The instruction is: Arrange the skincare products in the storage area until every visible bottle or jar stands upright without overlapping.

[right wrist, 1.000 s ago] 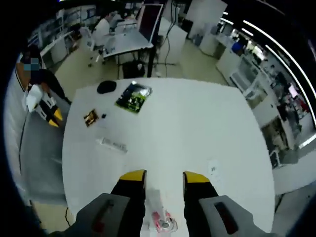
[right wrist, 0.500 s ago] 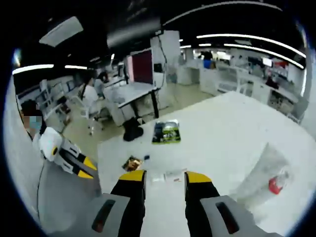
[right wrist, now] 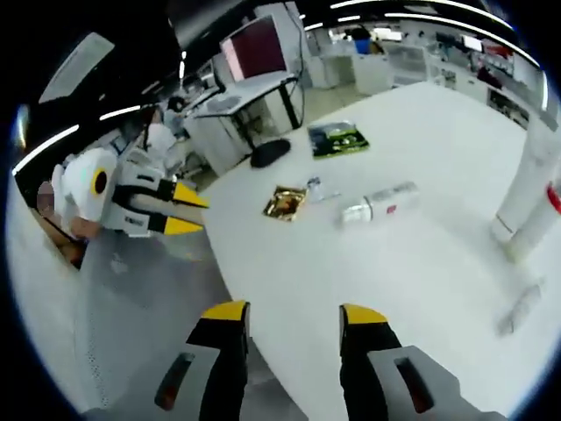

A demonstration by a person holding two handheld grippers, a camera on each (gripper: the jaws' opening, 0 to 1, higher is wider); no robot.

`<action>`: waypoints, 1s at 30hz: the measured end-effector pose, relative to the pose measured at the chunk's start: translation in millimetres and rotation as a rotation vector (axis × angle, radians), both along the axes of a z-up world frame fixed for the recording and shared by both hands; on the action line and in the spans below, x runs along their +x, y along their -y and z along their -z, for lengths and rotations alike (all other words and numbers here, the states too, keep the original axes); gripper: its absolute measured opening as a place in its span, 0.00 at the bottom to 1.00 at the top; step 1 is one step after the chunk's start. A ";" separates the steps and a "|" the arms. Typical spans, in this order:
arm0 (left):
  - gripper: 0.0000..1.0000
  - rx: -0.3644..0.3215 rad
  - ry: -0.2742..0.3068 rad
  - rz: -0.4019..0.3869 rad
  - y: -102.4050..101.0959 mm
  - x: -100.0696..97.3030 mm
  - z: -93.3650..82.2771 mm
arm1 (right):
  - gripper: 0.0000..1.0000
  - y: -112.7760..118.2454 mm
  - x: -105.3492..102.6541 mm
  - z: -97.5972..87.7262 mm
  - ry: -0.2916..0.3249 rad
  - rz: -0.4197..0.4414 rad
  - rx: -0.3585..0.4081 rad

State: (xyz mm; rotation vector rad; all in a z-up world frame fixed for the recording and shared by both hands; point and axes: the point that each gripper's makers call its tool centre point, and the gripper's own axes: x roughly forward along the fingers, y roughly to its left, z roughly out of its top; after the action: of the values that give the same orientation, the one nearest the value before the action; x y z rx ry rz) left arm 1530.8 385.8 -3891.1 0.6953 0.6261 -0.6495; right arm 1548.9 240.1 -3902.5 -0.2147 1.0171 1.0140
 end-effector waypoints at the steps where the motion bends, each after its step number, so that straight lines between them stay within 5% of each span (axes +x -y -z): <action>1: 0.09 -0.001 0.004 0.000 -0.2 0.4 -0.7 | 0.42 0.8 -2.7 1.7 -0.007 -0.002 -0.004; 6: 0.09 0.000 0.014 -0.007 -1.6 1.4 -3.1 | 0.44 4.4 -16.3 9.4 -0.029 -0.028 -0.035; 15: 0.09 0.014 0.009 -0.010 -3.0 0.9 -2.2 | 0.48 9.9 -34.3 9.4 0.036 -0.126 -0.070; 24: 0.07 0.051 -0.067 0.001 -4.2 -6.4 12.7 | 0.48 6.7 -20.5 8.4 0.088 -0.098 -0.015; 30: 0.07 0.050 -0.087 0.000 -3.5 -7.8 15.6 | 0.49 6.8 11.0 7.6 0.208 -0.239 -0.076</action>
State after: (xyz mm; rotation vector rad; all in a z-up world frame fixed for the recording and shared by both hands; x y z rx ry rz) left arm 1523.0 389.2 -3906.7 0.7169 0.7249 -0.6690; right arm 1559.9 233.4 -3910.2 -0.5035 0.8535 1.1435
